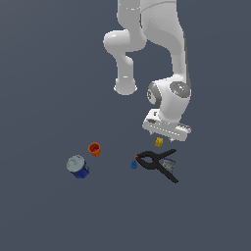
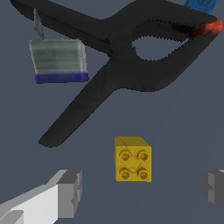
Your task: Pick up a designated object from a clutter of objects.
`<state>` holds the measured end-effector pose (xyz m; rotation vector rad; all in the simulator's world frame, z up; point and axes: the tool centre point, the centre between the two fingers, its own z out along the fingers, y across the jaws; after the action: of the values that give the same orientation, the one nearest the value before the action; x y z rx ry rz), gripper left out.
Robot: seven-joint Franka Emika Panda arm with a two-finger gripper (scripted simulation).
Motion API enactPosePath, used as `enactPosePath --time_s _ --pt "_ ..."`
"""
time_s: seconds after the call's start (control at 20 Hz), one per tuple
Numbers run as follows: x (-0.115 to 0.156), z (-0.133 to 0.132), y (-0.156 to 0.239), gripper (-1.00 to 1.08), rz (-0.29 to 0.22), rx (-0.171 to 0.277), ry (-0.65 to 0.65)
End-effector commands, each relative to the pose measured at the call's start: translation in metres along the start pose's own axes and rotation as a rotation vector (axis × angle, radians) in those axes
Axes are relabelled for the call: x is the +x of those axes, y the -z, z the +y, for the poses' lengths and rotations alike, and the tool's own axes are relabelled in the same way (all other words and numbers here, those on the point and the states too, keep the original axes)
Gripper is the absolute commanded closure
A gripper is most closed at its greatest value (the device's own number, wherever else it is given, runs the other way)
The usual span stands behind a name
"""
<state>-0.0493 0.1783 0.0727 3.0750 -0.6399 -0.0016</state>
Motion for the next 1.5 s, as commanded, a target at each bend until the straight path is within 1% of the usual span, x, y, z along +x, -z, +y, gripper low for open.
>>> enactPosePath --time_s 0.0,0.2,0.6,0.85,0.9,1.45 --pt "0.000 0.000 -0.001 -0.92 0.000 0.000 -0.001" --pt "0.000 0.000 -0.010 -0.92 0.000 0.000 -0.001" --pt "-0.001 0.000 -0.044 -0.92 0.001 0.001 -0.002" --pt "-0.001 0.000 -0.051 -0.92 0.001 0.001 -0.003" --pt "-0.001 0.000 -0.051 1.08 0.001 0.001 -0.003" --pt "-0.001 0.000 -0.050 1.08 0.001 0.001 -0.002"
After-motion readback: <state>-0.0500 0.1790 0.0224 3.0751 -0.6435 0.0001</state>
